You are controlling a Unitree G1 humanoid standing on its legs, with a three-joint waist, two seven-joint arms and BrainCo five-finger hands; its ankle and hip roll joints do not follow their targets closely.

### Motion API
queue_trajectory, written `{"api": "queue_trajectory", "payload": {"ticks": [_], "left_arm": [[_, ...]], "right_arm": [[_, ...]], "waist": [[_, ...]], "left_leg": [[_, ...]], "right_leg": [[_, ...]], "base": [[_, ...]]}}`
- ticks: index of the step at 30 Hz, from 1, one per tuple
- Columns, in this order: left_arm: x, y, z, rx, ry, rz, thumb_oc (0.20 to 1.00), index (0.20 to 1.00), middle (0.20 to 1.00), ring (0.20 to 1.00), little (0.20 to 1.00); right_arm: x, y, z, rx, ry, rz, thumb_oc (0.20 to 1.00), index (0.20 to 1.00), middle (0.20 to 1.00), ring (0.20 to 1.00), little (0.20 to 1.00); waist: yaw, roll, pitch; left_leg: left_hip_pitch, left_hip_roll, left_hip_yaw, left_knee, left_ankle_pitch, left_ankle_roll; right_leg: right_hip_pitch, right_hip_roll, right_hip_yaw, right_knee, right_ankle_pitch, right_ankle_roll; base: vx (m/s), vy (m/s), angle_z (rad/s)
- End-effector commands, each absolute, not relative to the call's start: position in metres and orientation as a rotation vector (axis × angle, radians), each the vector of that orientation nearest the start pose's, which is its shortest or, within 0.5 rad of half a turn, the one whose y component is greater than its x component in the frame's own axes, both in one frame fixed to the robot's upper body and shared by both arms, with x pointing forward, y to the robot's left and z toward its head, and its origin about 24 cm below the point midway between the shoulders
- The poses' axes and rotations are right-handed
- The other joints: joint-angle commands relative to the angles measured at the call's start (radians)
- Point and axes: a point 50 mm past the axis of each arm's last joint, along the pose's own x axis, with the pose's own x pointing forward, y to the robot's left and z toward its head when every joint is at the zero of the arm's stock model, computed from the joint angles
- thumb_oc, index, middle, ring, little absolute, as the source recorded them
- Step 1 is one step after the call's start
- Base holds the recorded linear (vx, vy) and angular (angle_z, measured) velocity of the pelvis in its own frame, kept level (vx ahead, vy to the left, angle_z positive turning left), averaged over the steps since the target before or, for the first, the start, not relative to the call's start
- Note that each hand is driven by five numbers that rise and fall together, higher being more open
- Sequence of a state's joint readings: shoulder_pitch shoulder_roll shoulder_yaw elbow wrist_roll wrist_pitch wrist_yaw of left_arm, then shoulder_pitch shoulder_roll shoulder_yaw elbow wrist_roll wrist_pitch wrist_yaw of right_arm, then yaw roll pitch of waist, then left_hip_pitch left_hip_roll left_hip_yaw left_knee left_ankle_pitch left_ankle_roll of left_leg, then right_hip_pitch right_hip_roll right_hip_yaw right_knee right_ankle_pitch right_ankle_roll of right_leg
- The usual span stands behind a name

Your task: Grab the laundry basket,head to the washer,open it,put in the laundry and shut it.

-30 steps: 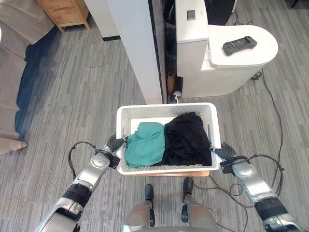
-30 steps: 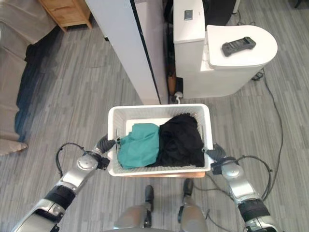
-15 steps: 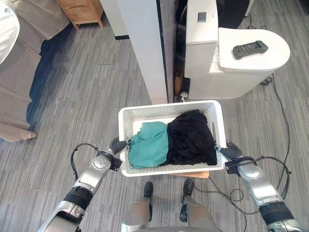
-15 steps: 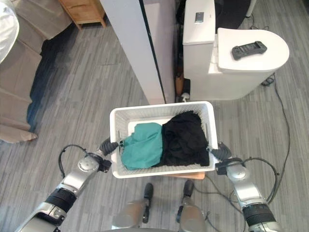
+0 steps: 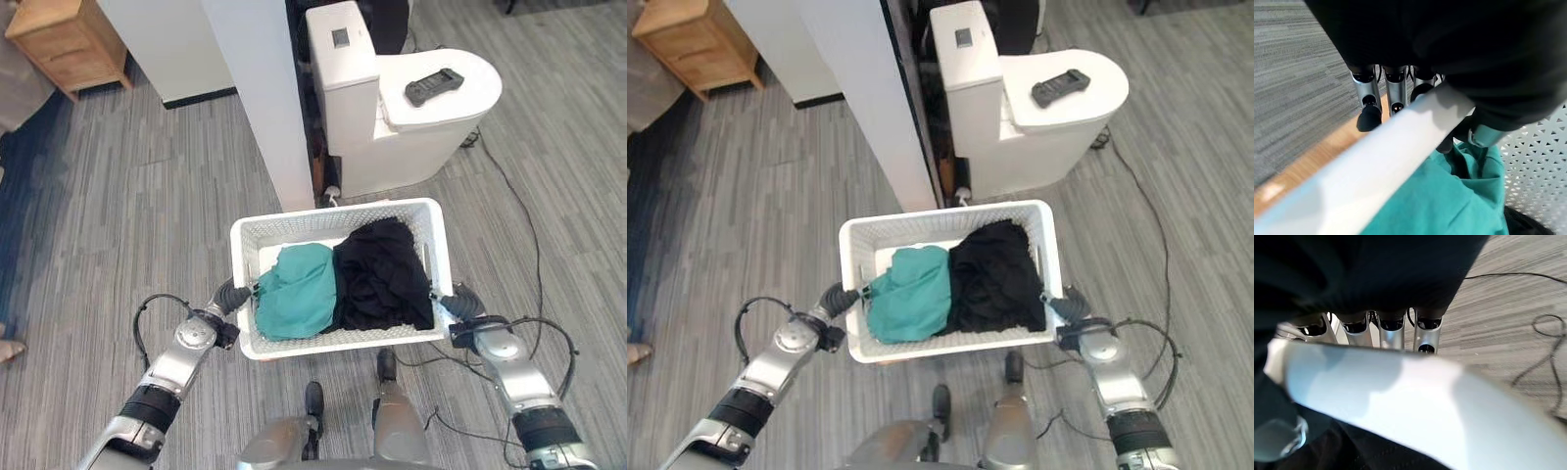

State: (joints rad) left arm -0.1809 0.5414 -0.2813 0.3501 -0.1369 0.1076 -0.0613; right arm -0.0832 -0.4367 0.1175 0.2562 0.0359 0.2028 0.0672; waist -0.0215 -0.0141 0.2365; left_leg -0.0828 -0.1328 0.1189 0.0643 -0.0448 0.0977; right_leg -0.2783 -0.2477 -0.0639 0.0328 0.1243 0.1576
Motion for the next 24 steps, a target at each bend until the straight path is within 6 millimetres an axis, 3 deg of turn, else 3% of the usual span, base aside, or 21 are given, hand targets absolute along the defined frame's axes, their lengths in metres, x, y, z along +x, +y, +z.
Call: {"api": "queue_trajectory", "payload": {"ticks": [1,3,4,8,10,11,12,15,16,17,19,24], "left_arm": [[0.286,0.220,0.040,0.496,0.181,-0.194,0.200,0.200,0.200,0.200,0.200],[0.283,0.224,0.039,0.499,0.198,-0.192,0.200,0.200,0.200,0.200,0.200],[0.281,0.232,0.039,0.508,0.206,-0.165,0.200,0.200,0.200,0.200,0.200],[0.279,0.237,0.038,0.516,0.218,-0.146,0.200,0.200,0.200,0.200,0.200],[0.278,0.241,0.038,0.531,0.223,-0.133,0.200,0.200,0.200,0.200,0.200],[0.279,0.243,0.039,0.544,0.222,-0.113,0.200,0.200,0.200,0.200,0.200],[0.279,0.243,0.039,0.544,0.222,-0.114,0.200,0.200,0.200,0.200,0.200],[0.278,0.245,0.036,0.543,0.236,-0.099,0.200,0.200,0.200,0.200,0.200],[0.277,0.244,0.033,0.538,0.247,-0.102,0.200,0.200,0.200,0.200,0.200],[0.277,0.244,0.033,0.539,0.247,-0.102,0.200,0.200,0.200,0.200,0.200],[0.277,0.241,0.028,0.541,0.263,-0.114,0.200,0.200,0.200,0.200,0.200],[0.282,0.233,0.024,0.530,0.262,-0.116,0.200,0.200,0.200,0.200,0.200]], "right_arm": [[0.282,-0.212,0.043,-0.350,0.158,0.160,0.200,0.200,0.200,0.200,0.200],[0.280,-0.211,0.037,-0.329,0.182,0.165,0.200,0.200,0.200,0.200,0.200],[0.280,-0.206,0.035,-0.318,0.188,0.184,0.200,0.200,0.200,0.200,0.200],[0.279,-0.200,0.025,-0.301,0.223,0.211,0.200,0.200,0.200,0.200,0.200],[0.276,-0.198,0.023,-0.300,0.234,0.225,0.200,0.200,0.200,0.200,0.200],[0.276,-0.201,0.023,-0.303,0.235,0.214,0.200,0.200,0.200,0.200,0.200],[0.276,-0.201,0.023,-0.303,0.235,0.213,0.200,0.200,0.200,0.200,0.200],[0.276,-0.201,0.026,-0.312,0.228,0.215,0.200,0.200,0.200,0.200,0.200],[0.275,-0.203,0.025,-0.321,0.230,0.208,0.200,0.200,0.200,0.200,0.200],[0.275,-0.202,0.025,-0.321,0.229,0.208,0.200,0.200,0.200,0.200,0.200],[0.272,-0.213,0.027,-0.346,0.229,0.172,0.200,0.200,0.200,0.200,0.200],[0.264,-0.227,0.035,-0.385,0.202,0.105,0.200,0.200,0.200,0.200,0.200]], "waist": [[0.052,0.019,-0.031],[0.082,0.024,-0.048],[0.114,0.026,-0.067],[0.160,0.023,-0.097],[0.183,0.003,-0.122],[0.216,-0.032,-0.143],[0.218,-0.032,-0.144],[0.246,-0.050,-0.153],[0.248,-0.054,-0.155],[0.248,-0.050,-0.152],[0.233,-0.040,-0.147],[0.205,-0.020,-0.104]], "left_leg": [[-0.036,0.037,-0.094,0.058,-0.040,-0.017],[-0.030,0.058,-0.060,0.031,-0.023,-0.015],[-0.030,0.073,-0.022,-0.008,0.011,-0.011],[-0.043,0.084,0.032,-0.052,0.060,-0.008],[-0.067,0.076,0.066,-0.071,0.087,-0.007],[-0.105,0.061,0.120,-0.073,0.098,-0.003],[-0.106,0.062,0.121,-0.072,0.097,-0.003],[-0.114,0.086,0.181,-0.079,0.121,-0.030],[-0.107,0.089,0.170,-0.084,0.115,-0.047],[-0.115,0.097,0.191,-0.078,0.133,-0.039],[-0.136,0.138,0.204,-0.071,0.173,-0.074],[-0.167,0.201,0.196,-0.068,0.256,-0.135]], "right_leg": [[0.037,0.053,-0.079,0.165,-0.025,0.006],[0.082,0.054,-0.139,0.213,-0.077,-0.002],[0.132,0.058,-0.175,0.265,-0.116,-0.005],[0.194,0.045,-0.206,0.318,-0.124,-0.001],[0.267,0.042,-0.203,0.319,-0.119,0.009],[0.330,0.043,-0.213,0.276,-0.093,0.019],[0.330,0.043,-0.211,0.274,-0.091,0.019],[0.363,0.051,-0.297,0.155,-0.137,0.014],[0.369,0.062,-0.290,0.143,-0.172,0.016],[0.365,0.065,-0.303,0.141,-0.161,0.009],[0.396,0.128,-0.296,0.051,-0.230,-0.024],[0.424,0.197,-0.280,-0.075,-0.219,-0.064]], "base": [[-0.15,0.139,-0.90],[-0.13,0.104,-0.72],[-0.13,0.060,-1.02],[-0.13,-0.001,-0.98],[-0.17,-0.084,-0.65],[-0.21,-0.102,-0.60],[-0.19,-0.104,-0.77],[-0.10,-0.110,-0.72],[-0.10,-0.102,-0.81],[-0.11,-0.138,-0.86],[-0.23,-0.218,-0.51],[-0.25,-0.204,-0.31]]}}
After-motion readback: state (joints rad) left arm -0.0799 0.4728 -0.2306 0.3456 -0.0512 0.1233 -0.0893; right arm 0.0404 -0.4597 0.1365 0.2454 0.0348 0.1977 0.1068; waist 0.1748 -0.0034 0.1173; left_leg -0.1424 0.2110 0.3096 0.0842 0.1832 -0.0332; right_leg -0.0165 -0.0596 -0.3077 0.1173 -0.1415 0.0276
